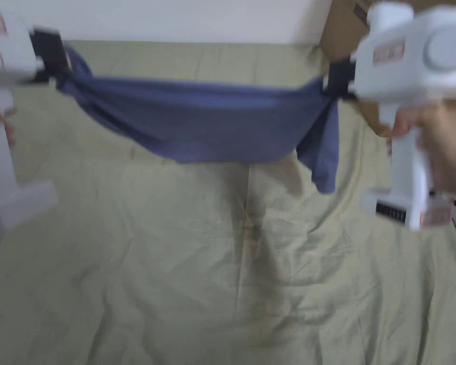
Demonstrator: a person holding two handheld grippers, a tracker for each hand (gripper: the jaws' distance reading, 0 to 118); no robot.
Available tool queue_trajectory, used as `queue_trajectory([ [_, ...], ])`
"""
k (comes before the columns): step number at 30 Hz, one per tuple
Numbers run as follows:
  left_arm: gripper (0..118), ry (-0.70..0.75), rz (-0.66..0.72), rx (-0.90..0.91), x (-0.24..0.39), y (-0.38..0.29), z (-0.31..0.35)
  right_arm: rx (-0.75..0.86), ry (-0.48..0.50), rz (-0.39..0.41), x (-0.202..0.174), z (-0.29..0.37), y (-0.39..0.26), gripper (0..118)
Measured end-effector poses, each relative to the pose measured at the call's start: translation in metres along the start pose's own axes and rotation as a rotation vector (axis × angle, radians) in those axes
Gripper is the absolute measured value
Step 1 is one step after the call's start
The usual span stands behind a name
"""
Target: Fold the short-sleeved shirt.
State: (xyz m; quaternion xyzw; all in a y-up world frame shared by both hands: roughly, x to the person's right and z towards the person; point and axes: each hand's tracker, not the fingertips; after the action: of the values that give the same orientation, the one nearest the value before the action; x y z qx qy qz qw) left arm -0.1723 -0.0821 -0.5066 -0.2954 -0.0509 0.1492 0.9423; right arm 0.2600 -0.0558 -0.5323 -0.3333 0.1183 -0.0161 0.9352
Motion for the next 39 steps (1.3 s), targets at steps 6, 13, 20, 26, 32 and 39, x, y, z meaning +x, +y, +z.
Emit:
queue_trajectory([
  [6, 8, 0.027, 0.149, -0.186, -0.041, -0.155, 0.029, -0.16, 0.049, -0.096, 0.017, -0.007, -0.143, 3],
  [13, 8, 0.139, 0.263, -0.311, -0.07, -0.274, 0.061, -0.308, 0.049, -0.013, -0.014, 0.021, -0.267, 3],
  [20, 70, 0.202, 0.262, -0.309, -0.074, -0.289, 0.09, -0.336, 0.018, -0.045, -0.025, 0.048, -0.302, 54],
  [26, 111, 0.292, 0.212, -0.146, -0.078, -0.245, 0.119, -0.227, -0.06, 0.041, -0.024, 0.077, -0.286, 105],
  [32, 111, 0.268, 0.012, 0.174, -0.031, -0.18, 0.149, 0.151, -0.107, 0.101, -0.033, 0.113, -0.229, 107],
  [39, 110, 0.225, -0.149, 0.406, 0.026, -0.147, 0.156, 0.468, -0.158, 0.146, -0.059, 0.15, -0.171, 110],
])
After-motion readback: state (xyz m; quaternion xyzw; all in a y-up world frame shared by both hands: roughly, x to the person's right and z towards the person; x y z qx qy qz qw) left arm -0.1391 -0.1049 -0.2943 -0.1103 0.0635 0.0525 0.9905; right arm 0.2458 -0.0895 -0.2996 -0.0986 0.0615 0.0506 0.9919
